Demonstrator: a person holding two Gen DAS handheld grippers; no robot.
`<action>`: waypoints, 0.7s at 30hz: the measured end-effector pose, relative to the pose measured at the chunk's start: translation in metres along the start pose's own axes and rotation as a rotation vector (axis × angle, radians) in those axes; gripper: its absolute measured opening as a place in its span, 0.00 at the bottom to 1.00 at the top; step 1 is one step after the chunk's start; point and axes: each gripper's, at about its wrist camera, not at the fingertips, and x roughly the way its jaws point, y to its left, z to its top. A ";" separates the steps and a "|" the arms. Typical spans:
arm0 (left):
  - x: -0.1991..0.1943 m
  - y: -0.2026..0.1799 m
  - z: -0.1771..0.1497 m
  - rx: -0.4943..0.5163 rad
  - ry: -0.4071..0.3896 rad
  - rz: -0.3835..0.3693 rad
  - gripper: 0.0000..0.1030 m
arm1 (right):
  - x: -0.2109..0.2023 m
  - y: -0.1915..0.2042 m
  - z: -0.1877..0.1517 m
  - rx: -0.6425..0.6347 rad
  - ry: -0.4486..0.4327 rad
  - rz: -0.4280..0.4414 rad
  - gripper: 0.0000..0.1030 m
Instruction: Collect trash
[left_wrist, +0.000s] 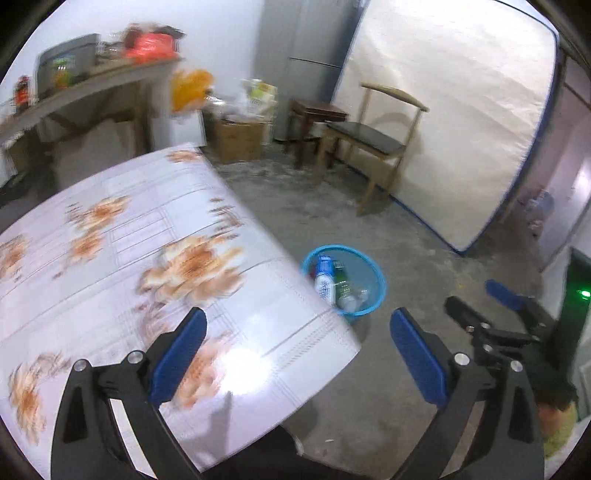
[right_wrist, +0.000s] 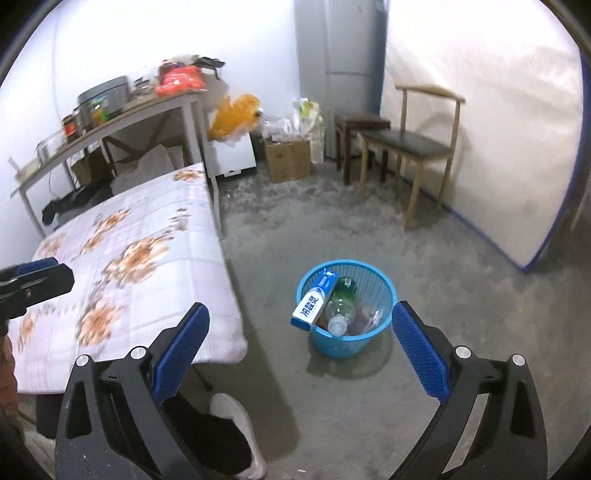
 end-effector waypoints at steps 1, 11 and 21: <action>-0.008 0.001 -0.009 -0.007 -0.008 0.026 0.95 | -0.007 0.004 -0.004 -0.015 -0.010 0.003 0.92; -0.043 -0.009 -0.056 -0.003 -0.057 0.297 0.95 | -0.063 0.042 -0.015 -0.047 -0.142 -0.031 0.92; -0.026 -0.010 -0.075 -0.054 0.054 0.393 0.95 | -0.040 0.053 -0.039 0.021 0.023 -0.139 0.92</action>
